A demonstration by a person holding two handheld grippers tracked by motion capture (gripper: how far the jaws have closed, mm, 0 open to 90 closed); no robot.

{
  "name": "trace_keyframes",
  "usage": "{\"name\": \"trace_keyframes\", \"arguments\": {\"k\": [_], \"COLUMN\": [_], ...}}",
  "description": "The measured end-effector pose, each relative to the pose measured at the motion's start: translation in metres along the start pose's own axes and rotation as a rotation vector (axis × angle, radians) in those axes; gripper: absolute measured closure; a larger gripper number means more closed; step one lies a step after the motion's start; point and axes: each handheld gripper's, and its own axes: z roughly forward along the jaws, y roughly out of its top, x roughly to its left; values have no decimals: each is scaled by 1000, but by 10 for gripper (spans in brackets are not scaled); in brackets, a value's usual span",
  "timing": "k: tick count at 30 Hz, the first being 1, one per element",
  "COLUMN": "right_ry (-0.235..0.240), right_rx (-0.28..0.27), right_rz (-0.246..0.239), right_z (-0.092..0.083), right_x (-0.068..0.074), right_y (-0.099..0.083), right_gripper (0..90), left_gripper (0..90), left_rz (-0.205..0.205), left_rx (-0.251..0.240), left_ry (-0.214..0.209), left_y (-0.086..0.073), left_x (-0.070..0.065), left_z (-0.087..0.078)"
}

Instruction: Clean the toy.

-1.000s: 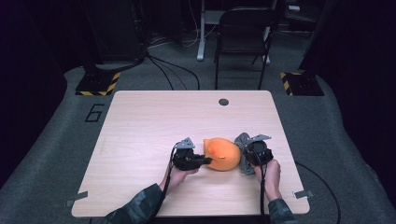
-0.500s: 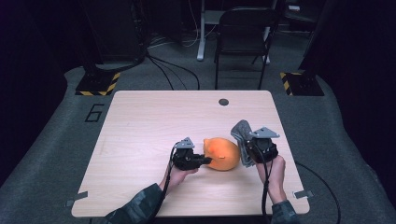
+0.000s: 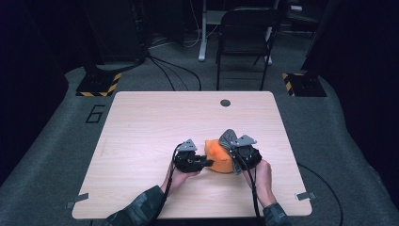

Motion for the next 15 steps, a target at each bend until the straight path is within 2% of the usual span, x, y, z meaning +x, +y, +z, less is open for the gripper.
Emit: {"name": "trace_keyframes", "arguments": {"k": [5,6,7,10,13,15], "right_ry": [6,8,4,14,14,14], "right_rx": [0,4,8,7,5,3], "right_rz": [3,5,2,4,5,4], "right_z": [2,2,2,3,4,5], "right_x": [-1,-1,-2,-2,0,-1], "right_y": [0,0,0,0,1,1], "right_gripper": [750,750,750,750,750,750], "left_gripper": [497,454,415,299,241,210], "left_rz": [82,95,129,229,296,317], "left_rx": [-5,-9,2,4,25,49], "left_ry": [26,44,50,108,136,146], "left_y": [-1,-1,-1,-1,-3,-5], "left_x": [-4,-5,-6,-11,-12,-11], "left_z": [-3,-3,-4,-6,-6,-4]}}
